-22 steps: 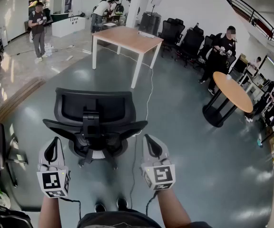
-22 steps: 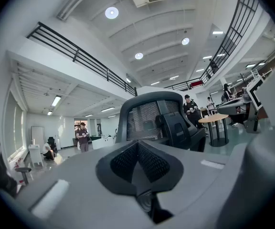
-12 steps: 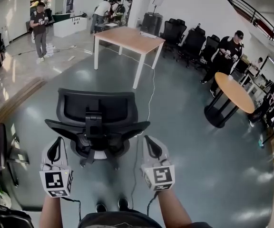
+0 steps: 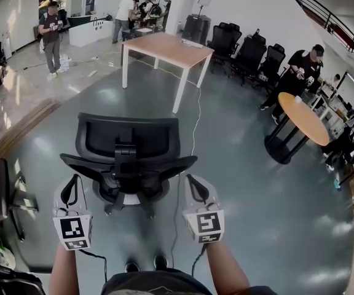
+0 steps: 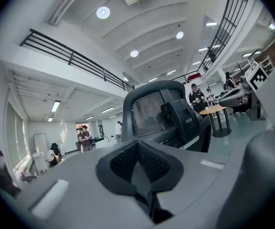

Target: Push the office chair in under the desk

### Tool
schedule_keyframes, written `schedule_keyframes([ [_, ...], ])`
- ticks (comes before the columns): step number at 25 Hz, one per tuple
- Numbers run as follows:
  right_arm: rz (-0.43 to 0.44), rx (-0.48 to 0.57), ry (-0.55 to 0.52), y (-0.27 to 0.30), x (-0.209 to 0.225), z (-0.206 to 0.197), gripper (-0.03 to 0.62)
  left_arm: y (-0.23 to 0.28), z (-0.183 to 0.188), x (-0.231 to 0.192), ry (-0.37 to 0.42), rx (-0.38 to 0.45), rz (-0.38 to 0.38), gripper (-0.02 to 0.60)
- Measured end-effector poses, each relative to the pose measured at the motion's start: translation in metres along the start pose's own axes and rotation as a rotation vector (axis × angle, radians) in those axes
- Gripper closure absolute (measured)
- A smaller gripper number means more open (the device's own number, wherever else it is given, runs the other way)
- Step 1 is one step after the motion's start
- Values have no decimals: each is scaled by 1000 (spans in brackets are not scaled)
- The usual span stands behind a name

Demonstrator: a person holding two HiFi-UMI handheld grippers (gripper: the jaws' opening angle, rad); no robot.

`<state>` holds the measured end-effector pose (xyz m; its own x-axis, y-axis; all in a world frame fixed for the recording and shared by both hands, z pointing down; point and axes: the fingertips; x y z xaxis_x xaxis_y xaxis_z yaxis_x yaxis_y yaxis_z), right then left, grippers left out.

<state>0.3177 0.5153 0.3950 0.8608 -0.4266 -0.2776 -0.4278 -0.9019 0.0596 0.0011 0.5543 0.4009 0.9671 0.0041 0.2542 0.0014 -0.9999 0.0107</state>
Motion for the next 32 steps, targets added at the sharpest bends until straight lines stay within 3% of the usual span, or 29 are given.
schedule_keyframes([
  [4, -22, -1, -14, 5, -2, -2, 602, 6, 1, -4, -12, 13, -20, 546],
  [11, -47, -71, -125, 9, -8, -5, 600, 14, -5, -5, 43, 13, -97, 506],
  [12, -51, -81, -130, 9, -8, -6, 590, 16, -6, -7, 38, 11, -105, 500],
  [13, -52, -93, -137, 9, -8, -8, 537, 16, -8, -7, 35, 10, -111, 497],
  [19, -58, -132, -216, 10, -13, -13, 498, 19, -9, -6, 40, 21, -148, 468],
  [27, -26, -215, -396, 39, -7, -35, 372, 44, -21, 2, 218, -12, -166, 325],
  [32, 16, -267, -521, 64, -6, -52, 313, 59, -36, 3, 300, -41, -158, 298],
])
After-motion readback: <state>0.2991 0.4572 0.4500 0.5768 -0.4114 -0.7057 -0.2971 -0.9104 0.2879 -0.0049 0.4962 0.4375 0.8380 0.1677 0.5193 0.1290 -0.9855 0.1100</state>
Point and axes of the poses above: the fingertips, and each gripper's own axes: y forward along the fingers, x to its right, z out of its top, and after that the axes turned 1 degree about z, right-handed
